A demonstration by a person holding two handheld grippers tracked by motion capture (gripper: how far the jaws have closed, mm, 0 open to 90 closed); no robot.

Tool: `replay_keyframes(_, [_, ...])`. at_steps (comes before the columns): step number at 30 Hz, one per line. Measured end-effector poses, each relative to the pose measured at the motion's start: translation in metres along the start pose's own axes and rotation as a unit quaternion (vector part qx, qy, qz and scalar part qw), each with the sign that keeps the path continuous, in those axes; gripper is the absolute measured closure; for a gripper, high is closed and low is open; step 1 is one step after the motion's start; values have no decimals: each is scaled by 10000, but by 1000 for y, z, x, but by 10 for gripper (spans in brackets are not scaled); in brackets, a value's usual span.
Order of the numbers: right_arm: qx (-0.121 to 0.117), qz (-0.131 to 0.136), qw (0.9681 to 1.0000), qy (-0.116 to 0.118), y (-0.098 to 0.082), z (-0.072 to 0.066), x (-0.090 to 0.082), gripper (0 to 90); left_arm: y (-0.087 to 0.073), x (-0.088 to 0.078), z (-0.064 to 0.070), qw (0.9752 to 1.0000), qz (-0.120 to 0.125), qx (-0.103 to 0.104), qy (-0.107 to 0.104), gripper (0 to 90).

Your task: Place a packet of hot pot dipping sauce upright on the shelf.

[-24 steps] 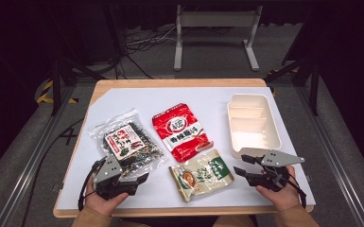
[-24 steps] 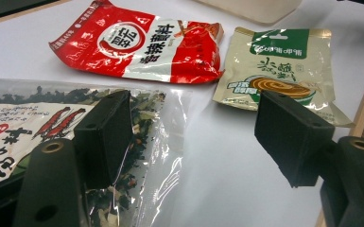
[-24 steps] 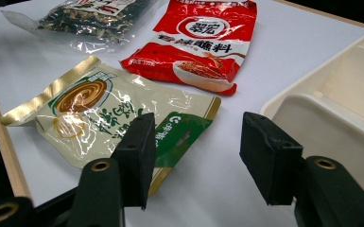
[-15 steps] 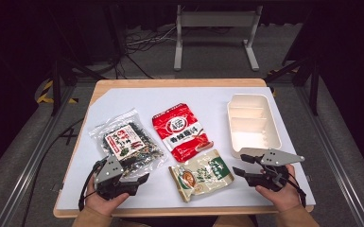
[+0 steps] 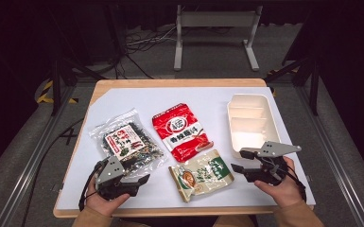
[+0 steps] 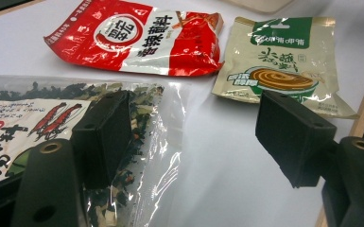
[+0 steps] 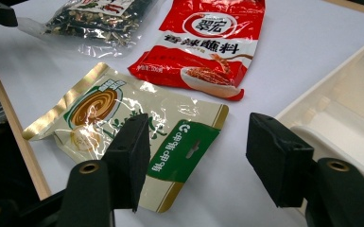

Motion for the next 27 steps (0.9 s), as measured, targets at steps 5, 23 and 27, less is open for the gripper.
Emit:
replay_keyframes(5, [102,-75,9999,59,3,-2,5,379,0,0,0,10000,-13,20,20,281])
replay_keyframes(23, [334,-667,9968,290,-26,-8,41,339,-2,3,4,9999,-119,110,3,289])
replay_keyframes(27, [368,-817,9954,329,-32,-9,46,333,-3,4,4,9998,-145,121,-5,290])
Point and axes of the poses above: each handheld gripper's, and its own axes: x roughly forward along the jaws, y roughly out of its top, z roughly to its right, the point moved 9 cm from there along x, roughly forward along the jaws, and after that the axes turned 2 degrees about -x, right-handed, at the moved point
